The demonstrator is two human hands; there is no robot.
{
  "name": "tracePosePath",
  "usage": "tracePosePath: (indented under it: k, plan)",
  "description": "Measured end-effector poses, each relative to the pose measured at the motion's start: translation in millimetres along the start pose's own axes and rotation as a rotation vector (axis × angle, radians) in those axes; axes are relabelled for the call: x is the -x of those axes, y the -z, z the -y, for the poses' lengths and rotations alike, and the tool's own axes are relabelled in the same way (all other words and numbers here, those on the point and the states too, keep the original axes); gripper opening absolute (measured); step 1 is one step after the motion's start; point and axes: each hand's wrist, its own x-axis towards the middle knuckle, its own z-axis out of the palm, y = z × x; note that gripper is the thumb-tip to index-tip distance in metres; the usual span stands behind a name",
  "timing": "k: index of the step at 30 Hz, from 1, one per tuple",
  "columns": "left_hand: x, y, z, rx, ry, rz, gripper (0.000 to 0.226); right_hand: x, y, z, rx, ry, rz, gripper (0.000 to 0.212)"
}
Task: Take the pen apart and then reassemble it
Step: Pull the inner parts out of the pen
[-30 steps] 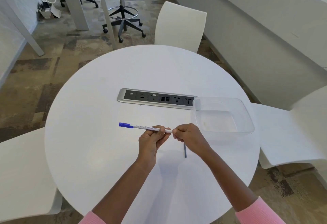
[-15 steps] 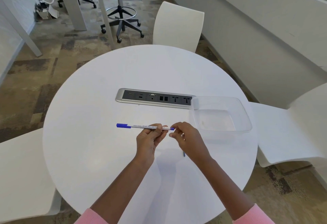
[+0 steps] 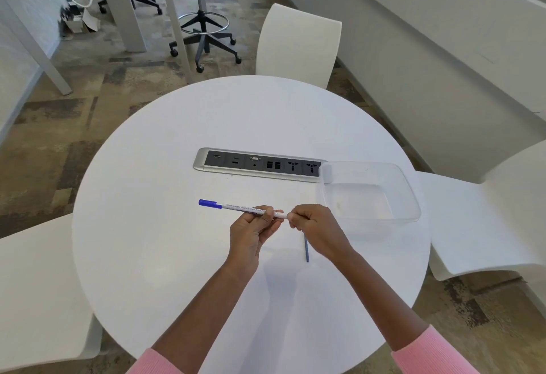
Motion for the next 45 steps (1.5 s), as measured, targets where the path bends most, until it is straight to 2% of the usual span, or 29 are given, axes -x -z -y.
tracePosePath:
  k: [4, 6, 9, 13, 19, 22, 24, 26, 29, 32, 36, 39, 41, 45]
  plan:
    - [1, -1, 1, -0.015, 0.005, 0.004, 0.007, -5, 7, 3, -0.345, -0.272, 0.159, 0.032]
    - [1, -2, 1, -0.011, 0.007, 0.000, 0.007, -4, 8, 4, -0.402, -0.321, 0.182, 0.030]
    - [1, -1, -1, 0.005, 0.013, -0.020, 0.007, 0, 4, 2, -0.211, -0.160, 0.081, 0.025]
    - [0, 0, -4, 0.027, 0.017, -0.040, 0.007, 5, -6, -5, 0.003, 0.083, -0.139, 0.004]
    - [2, 0, -4, 0.024, 0.023, -0.041, 0.007, 3, -13, -12, 0.333, 0.326, -0.253, 0.011]
    - [3, 0, -3, 0.020, 0.027, -0.036, 0.007, 2, -15, -12, 0.443, 0.370, -0.260, 0.014]
    - [3, 1, -3, 0.019, 0.031, -0.033, 0.006, 2, -15, -12, 0.433, 0.378, -0.257, 0.016]
    - [4, 2, -3, 0.020, 0.034, -0.032, 0.006, 1, -13, -9, 0.382, 0.352, -0.219, 0.020]
    - [4, 3, -4, 0.013, 0.030, -0.025, 0.007, 1, -8, -1, 0.291, 0.193, -0.084, 0.022]
    - [3, 4, -5, 0.004, 0.024, -0.017, 0.007, -2, -2, 6, 0.100, 0.038, -0.002, 0.020]
    - [3, 5, -5, -0.013, 0.019, 0.008, 0.007, -7, 6, 12, -0.140, -0.160, 0.127, 0.033]
    - [2, 3, -6, -0.012, 0.020, 0.005, 0.006, -6, 7, 12, -0.339, -0.291, 0.206, 0.034]
    - [2, 2, -7, -0.007, 0.016, -0.004, 0.005, -5, 5, 10, -0.353, -0.254, 0.171, 0.033]
    - [1, 4, -10, 0.013, 0.010, -0.017, 0.005, 2, -7, 5, -0.065, -0.016, -0.045, 0.020]
